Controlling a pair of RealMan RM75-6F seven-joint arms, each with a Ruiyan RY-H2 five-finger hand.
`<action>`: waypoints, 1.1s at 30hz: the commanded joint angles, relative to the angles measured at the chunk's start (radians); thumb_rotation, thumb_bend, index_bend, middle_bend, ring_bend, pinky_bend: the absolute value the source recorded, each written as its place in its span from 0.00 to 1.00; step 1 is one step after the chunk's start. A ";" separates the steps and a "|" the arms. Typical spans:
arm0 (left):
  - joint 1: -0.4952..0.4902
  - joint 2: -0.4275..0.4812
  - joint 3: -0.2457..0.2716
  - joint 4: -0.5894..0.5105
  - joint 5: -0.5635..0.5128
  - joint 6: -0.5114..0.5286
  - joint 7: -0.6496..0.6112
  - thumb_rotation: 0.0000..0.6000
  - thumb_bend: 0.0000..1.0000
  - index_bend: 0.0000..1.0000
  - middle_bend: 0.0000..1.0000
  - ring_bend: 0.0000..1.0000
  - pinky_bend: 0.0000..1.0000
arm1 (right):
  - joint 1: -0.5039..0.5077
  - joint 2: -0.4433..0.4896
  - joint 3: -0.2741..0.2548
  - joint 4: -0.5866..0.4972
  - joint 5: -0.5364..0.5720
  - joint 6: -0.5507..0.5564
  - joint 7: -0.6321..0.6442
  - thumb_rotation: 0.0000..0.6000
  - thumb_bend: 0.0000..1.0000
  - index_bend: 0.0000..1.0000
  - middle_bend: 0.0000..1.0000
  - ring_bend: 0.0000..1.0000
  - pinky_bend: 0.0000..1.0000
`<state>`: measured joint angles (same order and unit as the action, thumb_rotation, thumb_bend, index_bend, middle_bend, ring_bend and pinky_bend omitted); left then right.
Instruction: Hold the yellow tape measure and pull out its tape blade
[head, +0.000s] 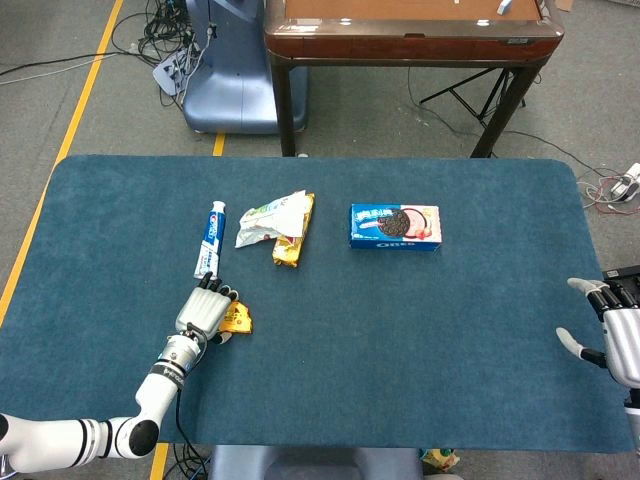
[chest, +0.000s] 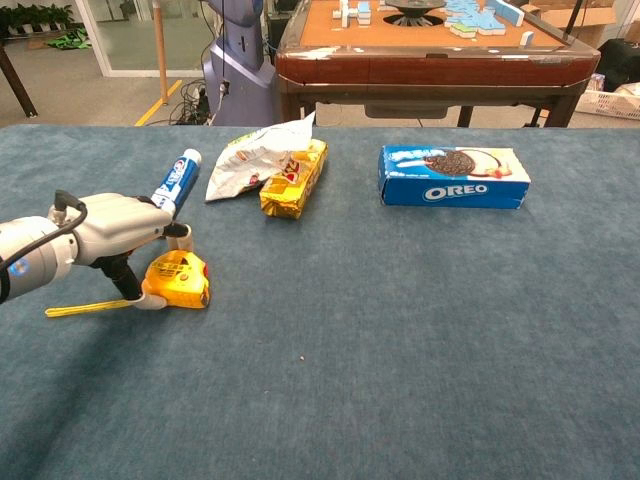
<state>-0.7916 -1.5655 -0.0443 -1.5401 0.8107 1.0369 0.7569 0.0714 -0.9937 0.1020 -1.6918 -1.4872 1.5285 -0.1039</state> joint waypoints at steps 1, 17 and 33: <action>0.008 -0.012 -0.009 0.018 0.013 -0.007 -0.041 1.00 0.21 0.34 0.34 0.19 0.00 | 0.001 0.000 0.000 0.000 0.000 -0.001 -0.001 1.00 0.27 0.29 0.35 0.28 0.41; 0.054 0.059 -0.083 0.022 0.092 -0.113 -0.370 0.96 0.25 0.48 0.50 0.31 0.02 | 0.044 0.015 0.001 -0.061 -0.053 -0.039 -0.020 1.00 0.27 0.29 0.35 0.28 0.41; 0.085 0.172 -0.221 -0.178 0.187 -0.098 -0.671 0.89 0.27 0.50 0.51 0.33 0.08 | 0.256 -0.095 0.080 -0.270 -0.057 -0.240 -0.123 1.00 0.27 0.26 0.25 0.14 0.29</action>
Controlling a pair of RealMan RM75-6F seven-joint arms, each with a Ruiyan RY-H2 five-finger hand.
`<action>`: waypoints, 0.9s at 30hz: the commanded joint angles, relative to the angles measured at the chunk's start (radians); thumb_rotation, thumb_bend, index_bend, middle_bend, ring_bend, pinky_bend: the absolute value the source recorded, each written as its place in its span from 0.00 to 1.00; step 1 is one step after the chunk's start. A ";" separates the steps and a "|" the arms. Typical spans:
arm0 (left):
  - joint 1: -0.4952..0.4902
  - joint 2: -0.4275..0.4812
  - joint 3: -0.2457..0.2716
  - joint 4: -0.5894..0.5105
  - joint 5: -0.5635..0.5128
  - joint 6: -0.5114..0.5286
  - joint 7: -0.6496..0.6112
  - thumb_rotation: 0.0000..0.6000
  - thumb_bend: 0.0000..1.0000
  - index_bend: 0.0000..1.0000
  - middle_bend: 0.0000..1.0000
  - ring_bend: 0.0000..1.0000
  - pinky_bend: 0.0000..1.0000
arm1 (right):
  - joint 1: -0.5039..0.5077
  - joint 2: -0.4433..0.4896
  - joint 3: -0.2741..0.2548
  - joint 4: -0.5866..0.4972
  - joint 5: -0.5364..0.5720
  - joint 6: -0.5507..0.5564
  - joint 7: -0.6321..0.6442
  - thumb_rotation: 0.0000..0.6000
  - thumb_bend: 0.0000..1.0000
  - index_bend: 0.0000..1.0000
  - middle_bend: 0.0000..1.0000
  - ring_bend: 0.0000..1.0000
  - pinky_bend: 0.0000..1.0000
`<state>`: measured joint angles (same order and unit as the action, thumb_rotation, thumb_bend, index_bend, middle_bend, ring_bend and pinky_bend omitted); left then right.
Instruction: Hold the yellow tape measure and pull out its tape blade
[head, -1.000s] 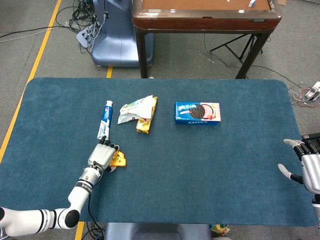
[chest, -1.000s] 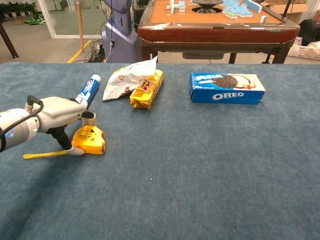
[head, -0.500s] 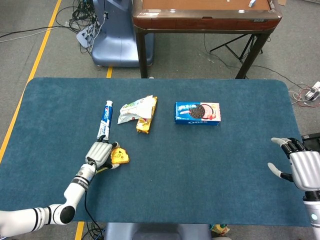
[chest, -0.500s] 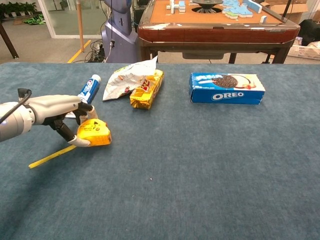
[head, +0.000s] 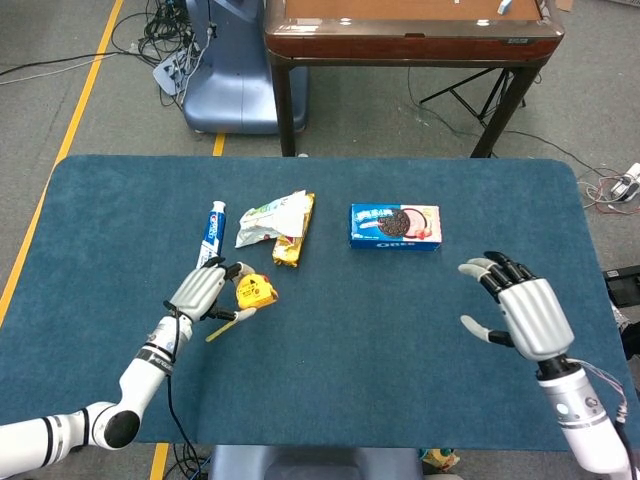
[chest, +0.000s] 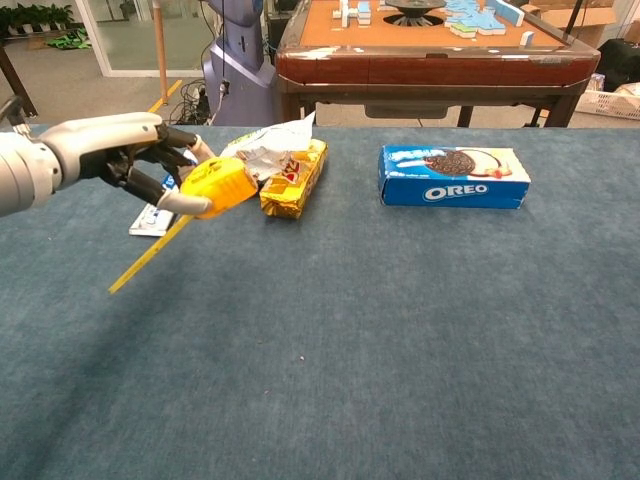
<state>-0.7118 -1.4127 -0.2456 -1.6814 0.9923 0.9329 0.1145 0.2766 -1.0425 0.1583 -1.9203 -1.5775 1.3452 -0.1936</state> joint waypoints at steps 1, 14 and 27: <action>0.004 0.026 -0.024 -0.053 0.001 0.008 -0.032 0.88 0.27 0.50 0.51 0.33 0.09 | 0.074 -0.070 0.033 -0.053 0.052 -0.081 -0.051 1.00 0.27 0.25 0.24 0.13 0.28; -0.003 0.032 -0.048 -0.173 -0.067 0.089 0.014 0.82 0.27 0.50 0.53 0.33 0.10 | 0.287 -0.376 0.131 -0.020 0.294 -0.212 -0.228 1.00 0.26 0.11 0.14 0.05 0.18; -0.012 -0.022 -0.036 -0.168 -0.074 0.158 0.067 0.81 0.27 0.49 0.53 0.34 0.10 | 0.416 -0.523 0.199 0.049 0.409 -0.206 -0.308 1.00 0.27 0.10 0.13 0.03 0.15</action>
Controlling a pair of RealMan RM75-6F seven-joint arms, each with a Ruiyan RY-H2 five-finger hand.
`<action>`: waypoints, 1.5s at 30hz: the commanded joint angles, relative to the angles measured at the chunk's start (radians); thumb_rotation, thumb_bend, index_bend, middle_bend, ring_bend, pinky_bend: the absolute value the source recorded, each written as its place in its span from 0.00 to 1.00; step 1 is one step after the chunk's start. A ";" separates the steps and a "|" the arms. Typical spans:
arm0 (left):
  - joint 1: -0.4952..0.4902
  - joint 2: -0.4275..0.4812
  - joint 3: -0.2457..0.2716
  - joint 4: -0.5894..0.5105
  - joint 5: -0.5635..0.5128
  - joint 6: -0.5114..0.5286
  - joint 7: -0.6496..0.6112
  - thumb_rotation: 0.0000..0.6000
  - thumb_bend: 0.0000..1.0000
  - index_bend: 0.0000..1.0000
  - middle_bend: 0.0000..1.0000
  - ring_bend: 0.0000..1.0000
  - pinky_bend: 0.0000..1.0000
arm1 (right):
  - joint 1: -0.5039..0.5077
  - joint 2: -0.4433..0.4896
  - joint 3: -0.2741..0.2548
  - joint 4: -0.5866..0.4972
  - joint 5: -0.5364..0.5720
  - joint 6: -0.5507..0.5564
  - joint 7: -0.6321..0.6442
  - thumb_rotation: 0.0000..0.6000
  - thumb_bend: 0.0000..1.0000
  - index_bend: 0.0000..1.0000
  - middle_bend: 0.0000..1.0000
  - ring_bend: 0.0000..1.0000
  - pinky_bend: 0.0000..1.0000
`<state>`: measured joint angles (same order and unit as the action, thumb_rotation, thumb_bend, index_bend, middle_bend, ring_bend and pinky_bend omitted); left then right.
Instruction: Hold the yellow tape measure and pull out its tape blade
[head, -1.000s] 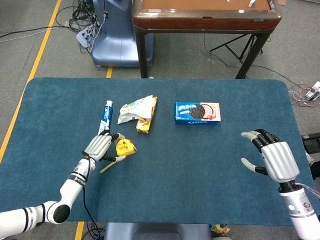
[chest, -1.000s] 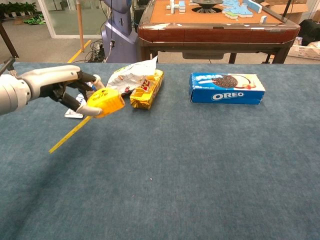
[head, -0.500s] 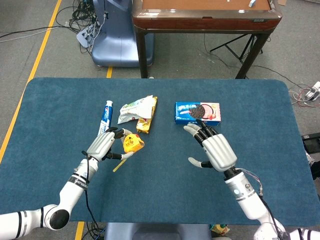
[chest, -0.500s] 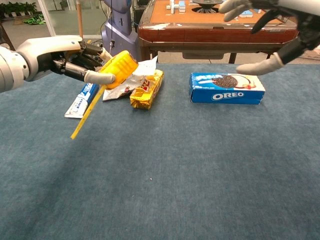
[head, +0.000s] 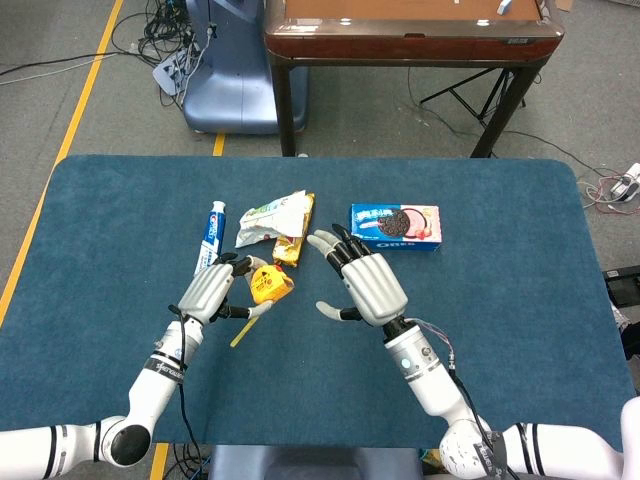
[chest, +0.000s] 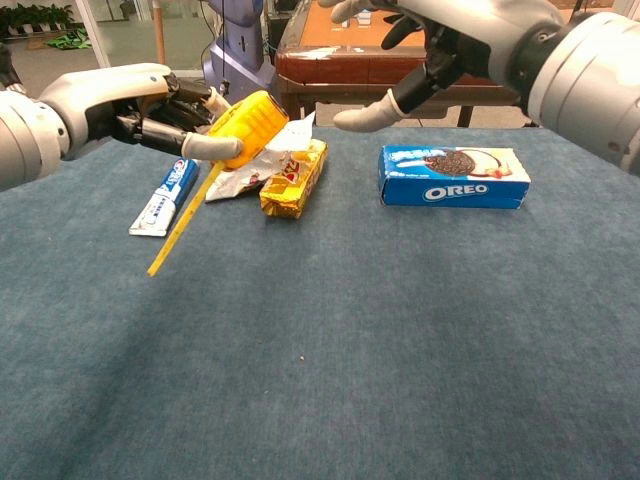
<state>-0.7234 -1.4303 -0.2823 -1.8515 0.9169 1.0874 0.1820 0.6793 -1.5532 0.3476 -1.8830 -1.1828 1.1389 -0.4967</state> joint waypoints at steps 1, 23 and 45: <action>0.000 -0.007 0.002 0.004 0.003 0.006 0.000 0.81 0.27 0.49 0.53 0.34 0.10 | 0.021 -0.018 0.013 0.020 0.022 0.002 -0.006 1.00 0.27 0.10 0.13 0.03 0.15; -0.016 -0.056 0.001 0.009 -0.017 0.043 0.056 0.80 0.27 0.49 0.53 0.34 0.10 | 0.124 -0.123 0.020 0.151 0.084 0.002 0.025 1.00 0.27 0.10 0.16 0.03 0.15; -0.010 -0.062 0.012 0.021 -0.019 0.042 0.065 0.80 0.27 0.49 0.53 0.34 0.11 | 0.156 -0.147 0.014 0.191 0.103 0.024 0.036 1.00 0.31 0.12 0.19 0.04 0.15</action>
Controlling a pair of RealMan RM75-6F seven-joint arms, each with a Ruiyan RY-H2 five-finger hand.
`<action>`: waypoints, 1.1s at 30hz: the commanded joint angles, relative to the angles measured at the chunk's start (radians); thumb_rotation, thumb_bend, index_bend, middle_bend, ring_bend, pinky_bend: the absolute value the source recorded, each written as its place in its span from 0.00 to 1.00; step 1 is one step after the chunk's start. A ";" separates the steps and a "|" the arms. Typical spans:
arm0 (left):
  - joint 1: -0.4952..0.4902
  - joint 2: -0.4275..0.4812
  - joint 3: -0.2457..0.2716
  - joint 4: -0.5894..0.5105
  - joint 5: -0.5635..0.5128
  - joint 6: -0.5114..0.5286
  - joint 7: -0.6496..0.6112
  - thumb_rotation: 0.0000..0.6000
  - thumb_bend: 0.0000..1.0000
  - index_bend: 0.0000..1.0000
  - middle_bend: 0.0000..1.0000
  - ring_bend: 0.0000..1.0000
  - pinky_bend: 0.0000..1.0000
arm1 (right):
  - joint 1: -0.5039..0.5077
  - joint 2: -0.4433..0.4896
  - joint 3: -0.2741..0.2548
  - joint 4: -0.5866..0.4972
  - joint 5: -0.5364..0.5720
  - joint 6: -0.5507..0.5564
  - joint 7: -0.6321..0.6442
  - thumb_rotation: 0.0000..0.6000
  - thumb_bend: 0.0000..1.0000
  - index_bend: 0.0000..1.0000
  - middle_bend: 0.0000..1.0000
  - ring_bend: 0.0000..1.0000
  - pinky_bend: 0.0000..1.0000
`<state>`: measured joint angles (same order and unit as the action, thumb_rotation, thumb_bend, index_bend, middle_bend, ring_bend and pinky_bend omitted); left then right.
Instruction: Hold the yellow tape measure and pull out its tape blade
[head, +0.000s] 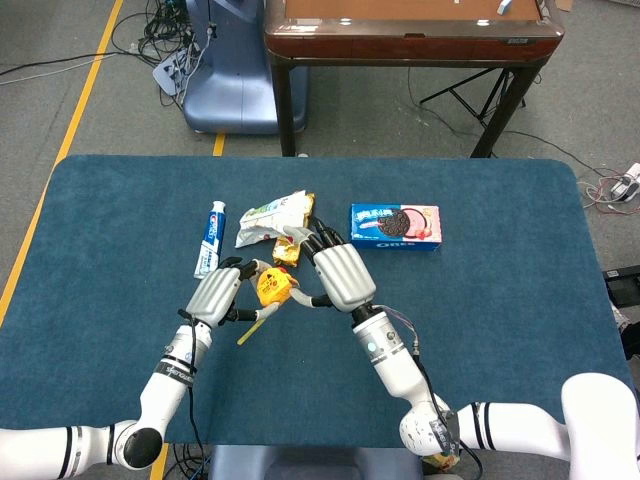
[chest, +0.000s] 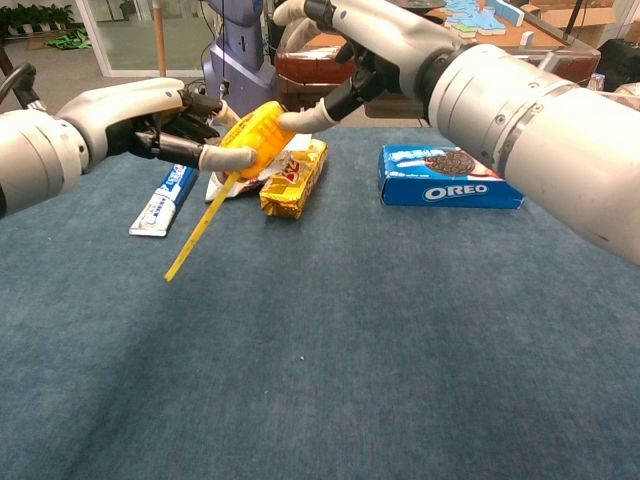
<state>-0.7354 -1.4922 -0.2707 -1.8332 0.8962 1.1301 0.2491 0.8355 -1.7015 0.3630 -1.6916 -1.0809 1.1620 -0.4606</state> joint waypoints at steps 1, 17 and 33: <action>0.003 0.000 0.001 0.004 0.003 -0.001 -0.006 0.80 0.27 0.49 0.53 0.34 0.11 | 0.000 0.002 -0.002 -0.001 0.004 0.001 0.000 1.00 0.31 0.12 0.19 0.04 0.15; 0.021 0.013 0.006 0.006 0.024 -0.007 -0.036 0.81 0.27 0.49 0.53 0.34 0.11 | 0.009 -0.001 0.001 0.019 0.019 0.022 -0.010 1.00 0.40 0.19 0.25 0.09 0.15; 0.027 0.025 0.004 0.002 0.031 -0.016 -0.047 0.81 0.28 0.49 0.53 0.34 0.11 | 0.018 -0.008 0.003 0.020 0.037 0.036 -0.030 1.00 0.46 0.44 0.34 0.16 0.15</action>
<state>-0.7087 -1.4670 -0.2666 -1.8310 0.9277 1.1136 0.2024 0.8528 -1.7107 0.3659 -1.6704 -1.0452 1.1993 -0.4901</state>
